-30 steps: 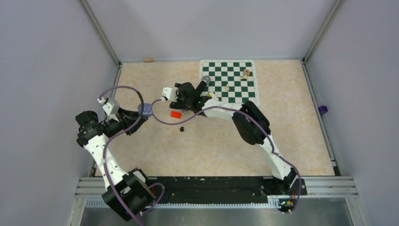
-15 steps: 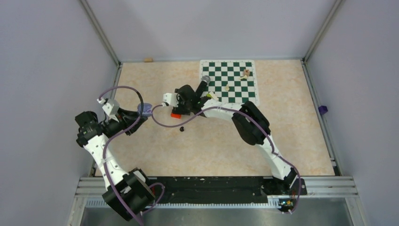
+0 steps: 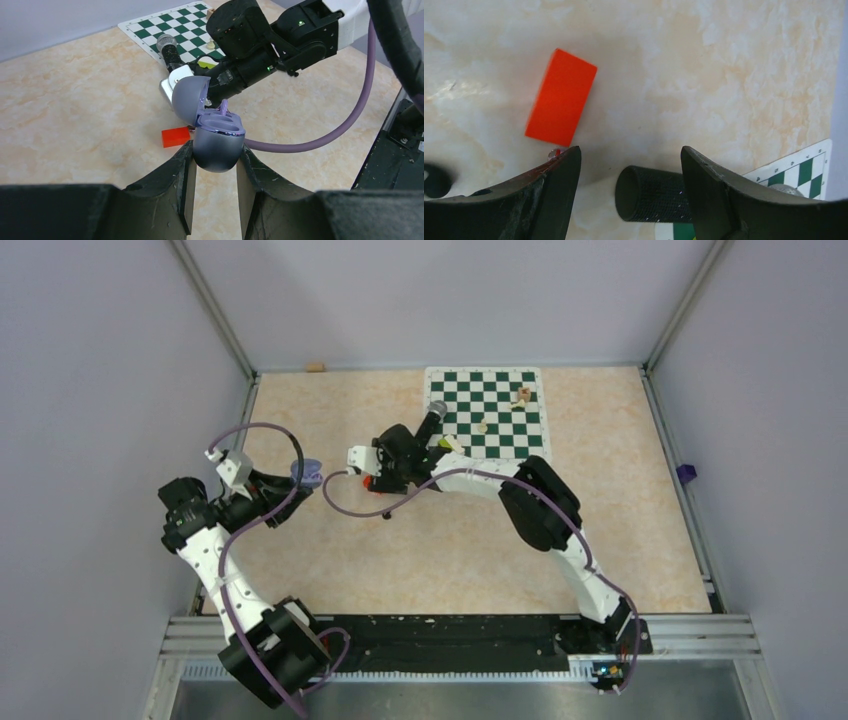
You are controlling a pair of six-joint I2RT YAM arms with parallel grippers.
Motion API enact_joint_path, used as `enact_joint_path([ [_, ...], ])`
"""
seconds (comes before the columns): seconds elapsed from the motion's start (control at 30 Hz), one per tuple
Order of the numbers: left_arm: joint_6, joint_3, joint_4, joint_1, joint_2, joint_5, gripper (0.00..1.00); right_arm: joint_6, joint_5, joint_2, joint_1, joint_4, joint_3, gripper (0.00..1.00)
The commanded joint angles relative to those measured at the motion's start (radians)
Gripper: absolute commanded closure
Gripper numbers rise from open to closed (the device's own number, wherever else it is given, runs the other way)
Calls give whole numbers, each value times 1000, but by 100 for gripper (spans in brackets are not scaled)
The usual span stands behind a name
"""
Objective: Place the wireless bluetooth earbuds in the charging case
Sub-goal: Adjust the earbud at the center of the board.
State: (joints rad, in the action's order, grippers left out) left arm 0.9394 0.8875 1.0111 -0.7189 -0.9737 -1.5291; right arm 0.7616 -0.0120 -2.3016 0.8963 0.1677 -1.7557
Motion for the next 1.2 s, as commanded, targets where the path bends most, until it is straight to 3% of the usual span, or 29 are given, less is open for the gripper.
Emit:
enact_joint_path([
  [0.0, 22, 23, 9, -9, 10, -142, 100, -57, -84, 86, 22, 95, 76, 27],
  [0.23, 22, 21, 12, -10, 15, -149, 100, -145, -143, 157, 22, 99, 171, 28],
  [0.53, 19, 15, 16, -13, 28, -152, 100, -220, -108, 298, 13, 30, 334, 28],
  [0.77, 15, 14, 26, -12, 37, -153, 100, -341, -264, 431, -63, 4, 377, 30],
  [0.97, 13, 14, 26, -12, 50, -153, 100, -139, -366, 601, -76, -248, 666, 29],
  [1.17, 14, 17, 28, -13, 51, -151, 100, 118, -460, 625, -77, -449, 882, 27],
])
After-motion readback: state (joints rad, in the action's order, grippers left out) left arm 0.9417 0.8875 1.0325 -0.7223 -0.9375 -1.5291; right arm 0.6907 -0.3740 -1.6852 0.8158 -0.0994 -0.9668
